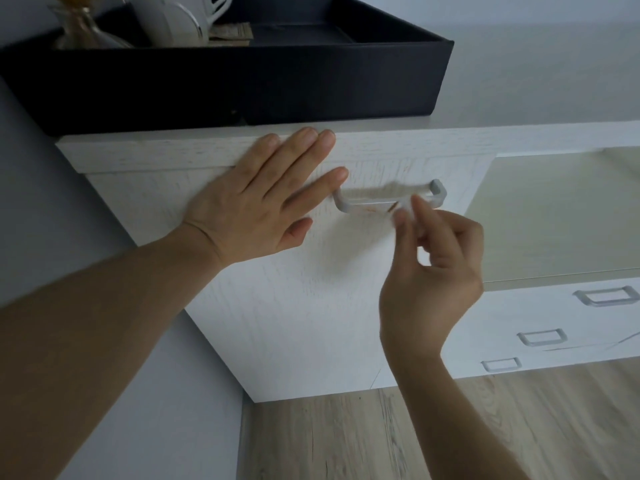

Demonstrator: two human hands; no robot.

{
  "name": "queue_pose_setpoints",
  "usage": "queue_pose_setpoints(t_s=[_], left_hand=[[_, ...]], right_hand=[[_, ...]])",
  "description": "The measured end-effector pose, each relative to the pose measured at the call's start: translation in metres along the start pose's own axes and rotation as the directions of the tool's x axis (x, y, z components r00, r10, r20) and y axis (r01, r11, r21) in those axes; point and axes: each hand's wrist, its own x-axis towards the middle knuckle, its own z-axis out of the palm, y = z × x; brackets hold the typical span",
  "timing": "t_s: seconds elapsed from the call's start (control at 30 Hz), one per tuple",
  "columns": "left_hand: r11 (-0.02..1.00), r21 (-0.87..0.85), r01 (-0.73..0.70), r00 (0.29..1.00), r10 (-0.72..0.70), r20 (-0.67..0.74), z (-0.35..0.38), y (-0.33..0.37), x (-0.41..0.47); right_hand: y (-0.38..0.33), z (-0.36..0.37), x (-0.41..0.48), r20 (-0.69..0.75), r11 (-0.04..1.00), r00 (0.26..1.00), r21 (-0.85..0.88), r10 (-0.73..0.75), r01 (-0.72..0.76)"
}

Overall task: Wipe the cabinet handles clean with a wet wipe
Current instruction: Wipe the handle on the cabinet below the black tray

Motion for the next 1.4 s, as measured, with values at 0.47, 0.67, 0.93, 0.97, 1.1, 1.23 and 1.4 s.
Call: queue_pose_setpoints(t_s=[0.47, 0.67, 0.93, 0.97, 1.1, 1.23, 1.4], left_hand=[[1.000, 0.000, 0.005, 1.000, -0.005, -0.006, 0.000, 0.001, 0.001], [1.000, 0.013, 0.009, 1.000, -0.009, -0.002, 0.000, 0.001, 0.001], [1.000, -0.007, 0.025, 1.000, -0.025, -0.014, 0.001, 0.003, 0.000], [1.000, -0.005, 0.024, 1.000, -0.024, -0.014, 0.002, 0.003, 0.001], [1.000, -0.004, 0.018, 1.000, -0.018, -0.004, 0.001, 0.002, 0.001], [1.000, 0.016, 0.017, 1.000, -0.017, -0.005, 0.001, 0.003, 0.000], [0.999, -0.005, 0.032, 0.999, -0.032, -0.007, 0.001, 0.003, 0.001]], right_hand=[[-0.008, -0.001, 0.005, 0.076, 0.999, 0.997, -0.034, -0.023, 0.025], [-0.010, 0.002, 0.001, 0.041, 1.000, 0.999, -0.001, 0.002, -0.002], [-0.005, -0.006, 0.009, -0.017, 0.999, 1.000, -0.035, 0.007, -0.008], [-0.004, -0.005, 0.009, -0.017, 0.999, 1.000, -0.033, 0.010, -0.011], [-0.007, -0.001, 0.004, 0.124, 0.991, 0.986, -0.060, -0.108, 0.116], [-0.009, 0.005, 0.001, 0.071, 0.994, 0.993, -0.053, -0.096, 0.100], [-0.010, 0.001, -0.001, 0.055, 0.998, 0.997, -0.024, -0.058, 0.060]])
